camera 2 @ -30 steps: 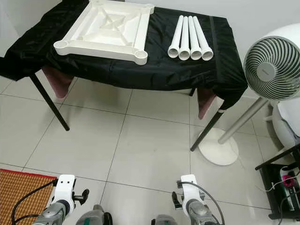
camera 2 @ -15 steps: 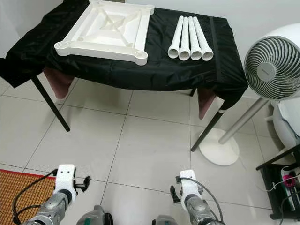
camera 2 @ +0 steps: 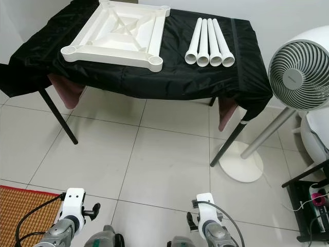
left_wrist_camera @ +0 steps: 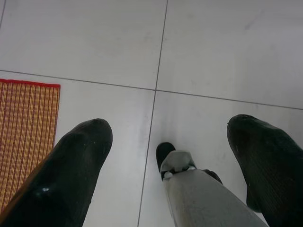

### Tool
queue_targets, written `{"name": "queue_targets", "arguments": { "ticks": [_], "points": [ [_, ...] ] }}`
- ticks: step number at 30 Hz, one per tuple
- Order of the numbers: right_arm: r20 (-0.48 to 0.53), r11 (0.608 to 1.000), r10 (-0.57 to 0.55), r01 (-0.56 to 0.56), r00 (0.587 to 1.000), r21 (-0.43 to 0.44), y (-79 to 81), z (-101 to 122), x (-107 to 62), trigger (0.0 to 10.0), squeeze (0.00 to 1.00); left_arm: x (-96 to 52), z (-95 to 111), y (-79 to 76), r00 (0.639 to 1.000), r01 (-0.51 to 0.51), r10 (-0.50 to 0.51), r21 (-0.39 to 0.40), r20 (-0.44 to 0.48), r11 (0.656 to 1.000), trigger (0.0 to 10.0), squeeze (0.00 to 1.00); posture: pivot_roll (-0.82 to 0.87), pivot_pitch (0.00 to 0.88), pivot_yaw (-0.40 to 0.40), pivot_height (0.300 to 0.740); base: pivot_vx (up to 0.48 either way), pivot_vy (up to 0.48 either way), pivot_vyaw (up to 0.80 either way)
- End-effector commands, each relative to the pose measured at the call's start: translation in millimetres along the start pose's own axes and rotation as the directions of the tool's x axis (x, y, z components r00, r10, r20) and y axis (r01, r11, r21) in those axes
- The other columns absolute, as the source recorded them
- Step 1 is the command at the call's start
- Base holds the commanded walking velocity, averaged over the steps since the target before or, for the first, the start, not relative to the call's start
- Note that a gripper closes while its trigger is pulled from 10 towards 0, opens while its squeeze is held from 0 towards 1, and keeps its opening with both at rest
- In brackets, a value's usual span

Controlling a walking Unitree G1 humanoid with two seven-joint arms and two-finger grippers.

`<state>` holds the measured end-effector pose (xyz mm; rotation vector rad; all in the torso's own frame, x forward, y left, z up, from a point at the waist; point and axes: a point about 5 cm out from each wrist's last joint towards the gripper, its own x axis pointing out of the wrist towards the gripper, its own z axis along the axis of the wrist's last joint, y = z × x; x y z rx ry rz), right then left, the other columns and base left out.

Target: Building children table

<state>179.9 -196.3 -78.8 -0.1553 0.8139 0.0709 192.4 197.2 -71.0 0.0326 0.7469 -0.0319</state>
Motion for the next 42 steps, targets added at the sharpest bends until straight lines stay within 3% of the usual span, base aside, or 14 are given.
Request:
{"name": "queue_targets", "arguments": {
  "ticks": [1, 23, 42],
  "points": [
    [-0.009, 1.0, 0.001, 0.0, 1.0, 0.015, -0.3, -3.8, -1.3, 10.0, 0.0, -1.7, -2.5, -0.3, 1.0, 0.031, -0.031, -0.007, 0.005, 0.999, 10.0, 0.0, -0.01, 0.0, 0.002, 0.74, 0.0, 0.0, 0.0],
    [0.012, 1.0, 0.003, -0.003, 1.0, 0.018, -1.3, -1.5, -1.3, 10.0, 0.0, -2.1, -1.8, 2.5, 0.999, 0.04, -0.04, -0.01, 0.009, 0.999, 10.0, 0.0, -0.01, 0.0, 0.009, 0.74, 0.0, 0.0, 0.0],
    [0.036, 1.0, 0.012, -0.012, 0.999, 0.009, -0.3, 4.2, 0.2, 10.0, 0.0, -1.8, -0.6, 3.3, 0.999, 0.035, -0.035, -0.011, 0.014, 0.999, 10.0, 0.0, 0.0, 0.0, 0.001, 0.74, 0.306, 0.0, 0.0]
  ]
}}
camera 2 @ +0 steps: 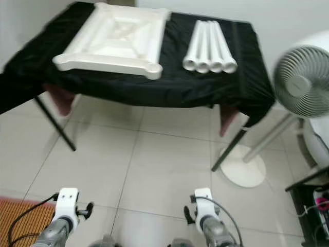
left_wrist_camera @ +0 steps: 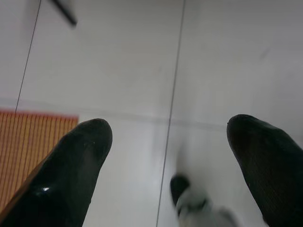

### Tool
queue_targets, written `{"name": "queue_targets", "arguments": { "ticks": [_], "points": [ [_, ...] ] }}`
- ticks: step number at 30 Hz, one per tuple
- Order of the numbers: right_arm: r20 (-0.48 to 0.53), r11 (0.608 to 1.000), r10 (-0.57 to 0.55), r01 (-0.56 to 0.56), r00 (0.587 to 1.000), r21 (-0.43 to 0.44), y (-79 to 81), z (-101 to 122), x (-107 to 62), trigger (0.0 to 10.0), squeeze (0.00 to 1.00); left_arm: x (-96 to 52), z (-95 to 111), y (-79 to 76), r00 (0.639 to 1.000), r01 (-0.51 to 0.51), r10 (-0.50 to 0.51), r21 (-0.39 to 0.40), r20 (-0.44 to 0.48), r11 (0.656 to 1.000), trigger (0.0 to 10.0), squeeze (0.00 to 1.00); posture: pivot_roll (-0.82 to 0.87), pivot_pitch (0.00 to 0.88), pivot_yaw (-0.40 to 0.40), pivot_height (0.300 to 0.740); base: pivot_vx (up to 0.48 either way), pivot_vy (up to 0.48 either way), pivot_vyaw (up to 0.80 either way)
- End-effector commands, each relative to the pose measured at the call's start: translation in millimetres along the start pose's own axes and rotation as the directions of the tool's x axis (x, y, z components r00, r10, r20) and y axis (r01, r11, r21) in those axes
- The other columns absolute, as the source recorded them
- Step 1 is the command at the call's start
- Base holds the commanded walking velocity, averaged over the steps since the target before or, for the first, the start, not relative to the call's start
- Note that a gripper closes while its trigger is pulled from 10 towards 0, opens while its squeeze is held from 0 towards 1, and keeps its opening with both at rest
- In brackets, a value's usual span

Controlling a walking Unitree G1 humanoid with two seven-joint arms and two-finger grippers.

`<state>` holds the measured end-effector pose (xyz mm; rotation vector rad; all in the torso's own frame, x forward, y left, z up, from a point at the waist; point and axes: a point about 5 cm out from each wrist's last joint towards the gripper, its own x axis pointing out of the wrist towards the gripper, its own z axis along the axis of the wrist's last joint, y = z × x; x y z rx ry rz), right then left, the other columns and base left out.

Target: Building children table

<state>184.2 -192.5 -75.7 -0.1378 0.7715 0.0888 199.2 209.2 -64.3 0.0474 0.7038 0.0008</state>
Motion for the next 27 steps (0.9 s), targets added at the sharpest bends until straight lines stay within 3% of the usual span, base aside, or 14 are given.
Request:
{"name": "queue_targets", "arguments": {
  "ticks": [1, 22, 27],
  "points": [
    [-0.009, 1.0, -0.007, 0.007, 1.0, 0.001, -3.1, -1.6, -0.7, 10.0, 0.0, -2.7, -9.5, -9.0, 0.997, 0.07, -0.071, -0.016, -0.028, 0.997, 10.0, 0.0, 0.0, 0.0, 0.001, 0.74, 0.326, 0.0, 0.0],
    [0.006, 1.0, -0.004, 0.004, 1.0, -0.003, -3.5, 1.2, -0.1, 10.0, 0.0, -3.0, -10.9, -9.4, 0.997, 0.071, -0.071, -0.01, -0.037, 0.997, 10.0, 0.0, -0.01, 0.0, -0.001, 0.74, 0.327, 0.0, 0.0],
    [0.002, 1.0, -0.006, 0.006, 1.0, -0.003, -3.9, 0.8, -0.2, 10.0, 0.0, -3.1, -11.4, -9.3, 0.997, 0.065, -0.065, 0.004, -0.042, 0.998, 10.0, 0.0, -0.01, 0.0, -0.002, 0.74, 0.0, 0.0, 0.0]
  ]
}}
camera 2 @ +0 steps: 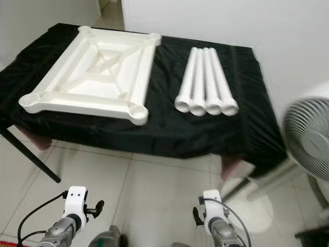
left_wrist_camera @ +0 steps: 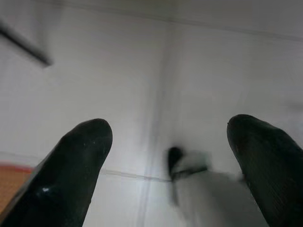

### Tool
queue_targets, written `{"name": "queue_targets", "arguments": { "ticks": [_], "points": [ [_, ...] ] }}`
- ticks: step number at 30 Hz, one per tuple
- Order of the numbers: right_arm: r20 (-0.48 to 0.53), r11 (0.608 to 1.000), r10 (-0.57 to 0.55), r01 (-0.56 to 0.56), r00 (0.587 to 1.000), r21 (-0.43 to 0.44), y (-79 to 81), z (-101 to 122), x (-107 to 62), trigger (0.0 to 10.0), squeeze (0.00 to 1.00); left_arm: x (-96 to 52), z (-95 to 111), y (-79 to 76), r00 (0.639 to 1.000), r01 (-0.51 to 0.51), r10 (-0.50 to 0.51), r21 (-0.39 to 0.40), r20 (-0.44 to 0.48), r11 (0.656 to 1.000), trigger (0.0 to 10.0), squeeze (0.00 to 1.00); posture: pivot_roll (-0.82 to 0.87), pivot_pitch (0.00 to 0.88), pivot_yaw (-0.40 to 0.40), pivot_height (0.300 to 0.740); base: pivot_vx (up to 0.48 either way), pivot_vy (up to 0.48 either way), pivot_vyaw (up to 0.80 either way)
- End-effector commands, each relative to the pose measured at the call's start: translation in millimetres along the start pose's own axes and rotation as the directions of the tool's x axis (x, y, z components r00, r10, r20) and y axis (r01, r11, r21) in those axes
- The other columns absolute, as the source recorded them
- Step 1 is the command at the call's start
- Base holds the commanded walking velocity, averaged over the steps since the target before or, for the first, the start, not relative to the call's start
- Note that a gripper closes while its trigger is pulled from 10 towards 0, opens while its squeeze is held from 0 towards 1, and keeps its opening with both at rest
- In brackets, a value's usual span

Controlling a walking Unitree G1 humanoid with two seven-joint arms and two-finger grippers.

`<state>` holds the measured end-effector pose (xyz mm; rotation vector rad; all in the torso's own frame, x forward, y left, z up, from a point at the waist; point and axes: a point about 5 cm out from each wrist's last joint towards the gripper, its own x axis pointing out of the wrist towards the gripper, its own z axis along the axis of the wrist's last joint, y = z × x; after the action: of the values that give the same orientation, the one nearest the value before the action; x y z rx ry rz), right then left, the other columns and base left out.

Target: Building children table

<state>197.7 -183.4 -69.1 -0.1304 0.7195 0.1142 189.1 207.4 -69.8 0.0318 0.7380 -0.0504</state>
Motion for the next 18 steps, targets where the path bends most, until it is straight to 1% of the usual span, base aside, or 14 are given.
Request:
{"name": "queue_targets", "arguments": {
  "ticks": [1, 7, 18],
  "points": [
    [-0.051, 1.0, -0.027, 0.027, 0.998, -0.002, -10.5, -14.3, -6.5, 10.0, 0.0, 1.5, -0.5, -7.3, 1.0, 0.013, -0.013, -0.002, -0.006, 1.0, 10.0, 0.0, -0.01, 0.0, -0.002, 0.74, 0.0, 0.0, 0.0],
    [-0.052, 1.0, -0.029, 0.029, 0.998, -0.006, -11.6, -14.4, -6.7, 10.0, 0.0, 1.7, -0.2, -8.3, 1.0, 0.014, -0.014, -0.012, -0.001, 1.0, 10.0, 0.0, -0.01, 0.0, -0.006, 0.74, 0.0, 0.0, 0.0],
    [-0.061, 0.999, -0.033, 0.033, 0.998, -0.013, -11.7, -14.9, -6.5, 10.0, 0.0, 2.7, 2.7, -7.7, 1.0, 0.012, -0.012, -0.008, 0.005, 1.0, 10.0, 0.0, -0.01, 0.0, -0.004, 0.74, 0.0, 0.0, 0.0]
  ]
}}
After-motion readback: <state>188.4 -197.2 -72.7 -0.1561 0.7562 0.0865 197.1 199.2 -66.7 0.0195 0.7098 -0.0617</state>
